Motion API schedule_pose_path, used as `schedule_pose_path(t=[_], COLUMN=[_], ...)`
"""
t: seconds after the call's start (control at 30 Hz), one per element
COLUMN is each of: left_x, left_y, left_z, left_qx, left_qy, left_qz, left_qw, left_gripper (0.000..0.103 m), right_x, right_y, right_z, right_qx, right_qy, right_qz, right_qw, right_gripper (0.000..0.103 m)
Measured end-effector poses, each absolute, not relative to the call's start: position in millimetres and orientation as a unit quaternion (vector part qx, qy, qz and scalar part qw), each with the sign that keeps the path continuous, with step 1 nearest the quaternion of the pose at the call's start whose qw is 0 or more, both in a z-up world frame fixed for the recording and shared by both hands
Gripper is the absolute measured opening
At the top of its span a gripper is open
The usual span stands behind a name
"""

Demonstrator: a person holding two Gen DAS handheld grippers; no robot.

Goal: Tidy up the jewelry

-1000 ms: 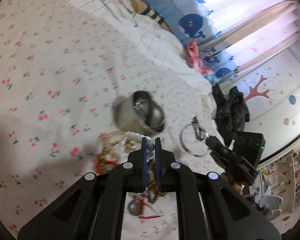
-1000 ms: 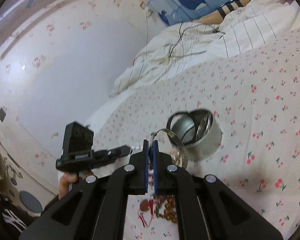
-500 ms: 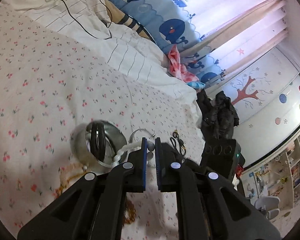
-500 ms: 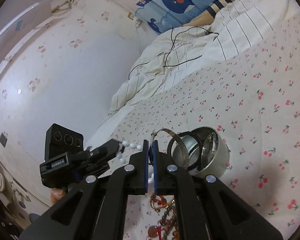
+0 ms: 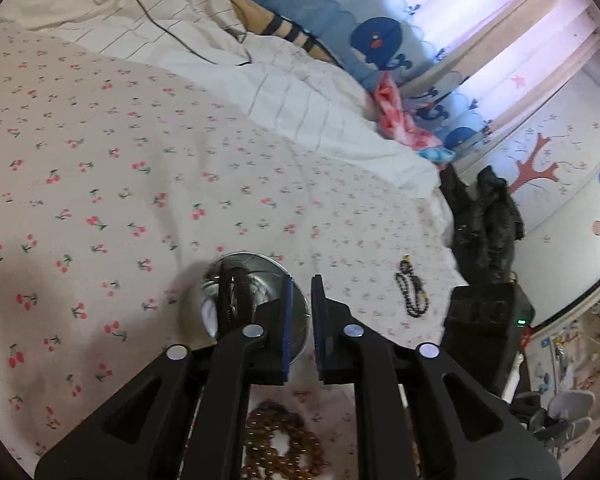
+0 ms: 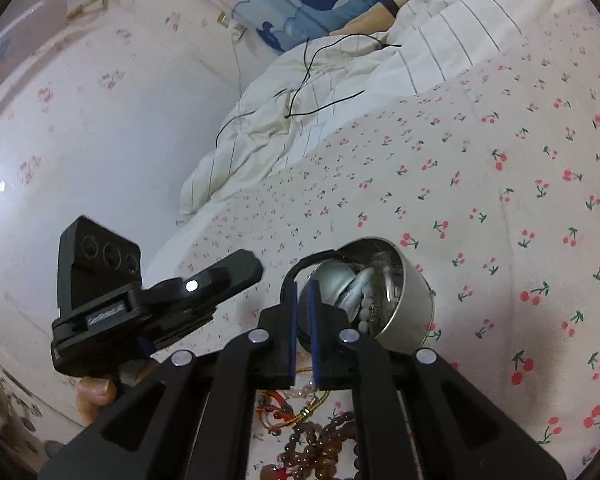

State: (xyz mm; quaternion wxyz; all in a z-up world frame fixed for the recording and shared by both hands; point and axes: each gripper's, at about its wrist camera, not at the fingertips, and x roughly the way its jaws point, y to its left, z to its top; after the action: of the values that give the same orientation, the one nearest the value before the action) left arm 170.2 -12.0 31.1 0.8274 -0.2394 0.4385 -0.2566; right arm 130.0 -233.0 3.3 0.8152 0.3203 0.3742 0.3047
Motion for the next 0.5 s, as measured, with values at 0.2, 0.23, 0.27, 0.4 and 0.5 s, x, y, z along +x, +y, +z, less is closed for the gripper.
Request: schedule_pose_path(t=[0.2,0.23,0.27,0.4,0.5], left_x=[168,166,161,141,122], left_y=[-3,-1,4,21,38], left_z=[32,35,40,49,42], left_qx=[-0.241,-0.240,-0.238,-0.227,-0.224], left_qy=[0.447,0.445,0.442,0.445,0.462], left_qz=[-0.242,-0.242,-0.242,-0.232,-0.211], left_qw=[0.827,0.828,0.830,0.835,0.832], left_gripper=[0.043,0.046,0.048,0.054,0.056], right_x=[122,118,113,86,68], right_y=[-233,-235,-236,-241,-237], right_z=[16,21,29,46,45], right_qx=[0.282,0.276,0.266,0.243,0.216], right_qy=[0.369,0.366,0.360,0.354,0.370], right_qz=[0.276,0.276,0.275,0.274,0.275], right_qw=[0.841,0.845,0.851,0.861,0.861], right_gripper=[0.031,0.031,0.032,0.040,0.040])
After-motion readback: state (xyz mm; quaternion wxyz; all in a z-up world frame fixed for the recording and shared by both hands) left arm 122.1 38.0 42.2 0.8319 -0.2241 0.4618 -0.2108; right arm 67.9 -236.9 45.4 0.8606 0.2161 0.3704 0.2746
